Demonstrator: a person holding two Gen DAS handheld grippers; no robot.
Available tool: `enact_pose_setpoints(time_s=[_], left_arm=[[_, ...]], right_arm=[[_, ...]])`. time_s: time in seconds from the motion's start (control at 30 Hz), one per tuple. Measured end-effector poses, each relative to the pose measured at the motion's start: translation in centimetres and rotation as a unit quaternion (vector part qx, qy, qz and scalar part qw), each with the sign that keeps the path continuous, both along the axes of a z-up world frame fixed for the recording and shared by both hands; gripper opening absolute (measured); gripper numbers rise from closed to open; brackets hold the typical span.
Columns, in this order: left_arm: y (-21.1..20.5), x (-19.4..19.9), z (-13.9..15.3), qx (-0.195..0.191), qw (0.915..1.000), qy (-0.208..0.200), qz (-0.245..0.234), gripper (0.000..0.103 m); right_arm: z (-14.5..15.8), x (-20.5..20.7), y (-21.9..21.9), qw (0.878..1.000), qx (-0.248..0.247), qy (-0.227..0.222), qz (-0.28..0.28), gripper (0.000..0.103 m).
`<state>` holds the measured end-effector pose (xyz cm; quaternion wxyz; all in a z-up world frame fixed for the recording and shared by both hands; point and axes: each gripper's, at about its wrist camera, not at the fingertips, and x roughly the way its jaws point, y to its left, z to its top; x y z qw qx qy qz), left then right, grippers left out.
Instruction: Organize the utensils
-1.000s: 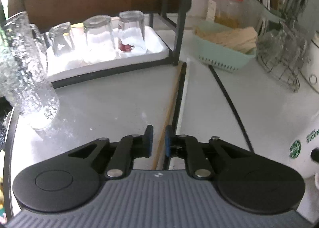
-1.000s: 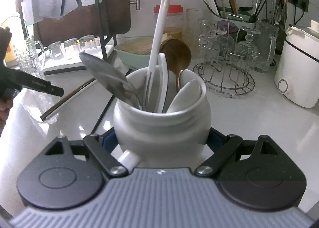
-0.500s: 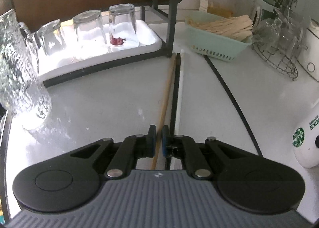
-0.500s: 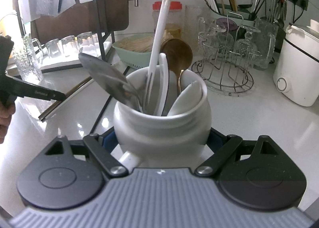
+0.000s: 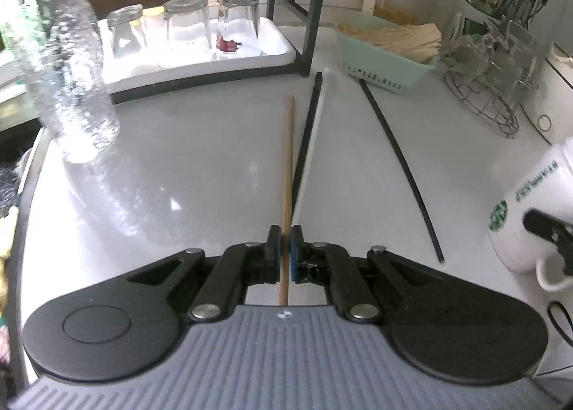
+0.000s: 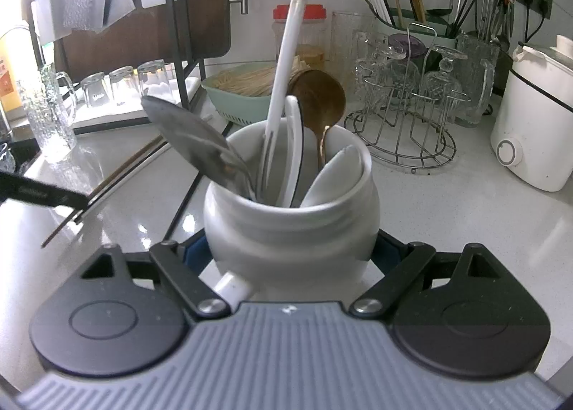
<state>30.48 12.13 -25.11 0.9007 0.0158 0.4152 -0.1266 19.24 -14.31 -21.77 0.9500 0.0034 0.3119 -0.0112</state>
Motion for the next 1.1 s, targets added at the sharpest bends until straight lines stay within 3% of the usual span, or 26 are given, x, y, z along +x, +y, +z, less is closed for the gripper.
enact_pose_setpoints(time_s=[0.13, 0.6, 0.77, 0.9, 1.1], left_arm=[[1.0, -2.1, 0.8, -0.029, 0.9992, 0.021, 0.015, 0.006], [1.2, -6.9, 0.1, -0.040, 0.9956, 0.085, 0.007, 0.006], [1.0, -6.5, -0.2, -0.037, 0.9963, 0.077, 0.004, 0.007], [0.2, -4.7, 0.1, -0.030, 0.9977, 0.059, -0.013, 0.019], [-2.0, -1.5, 0.4, -0.041, 0.9973, 0.038, -0.047, 0.024]], right_arm=[[0.0, 0.0, 0.0, 1.000, -0.001, -0.001, 0.001, 0.091], [0.1, 0.5, -0.1, 1.000, -0.003, 0.005, 0.015, 0.091], [0.0, 0.4, 0.0, 1.000, -0.004, 0.005, 0.013, 0.091], [0.0, 0.5, 0.0, 1.000, -0.004, 0.006, 0.010, 0.091], [0.0, 0.6, 0.2, 1.000, -0.004, 0.008, 0.002, 0.091]])
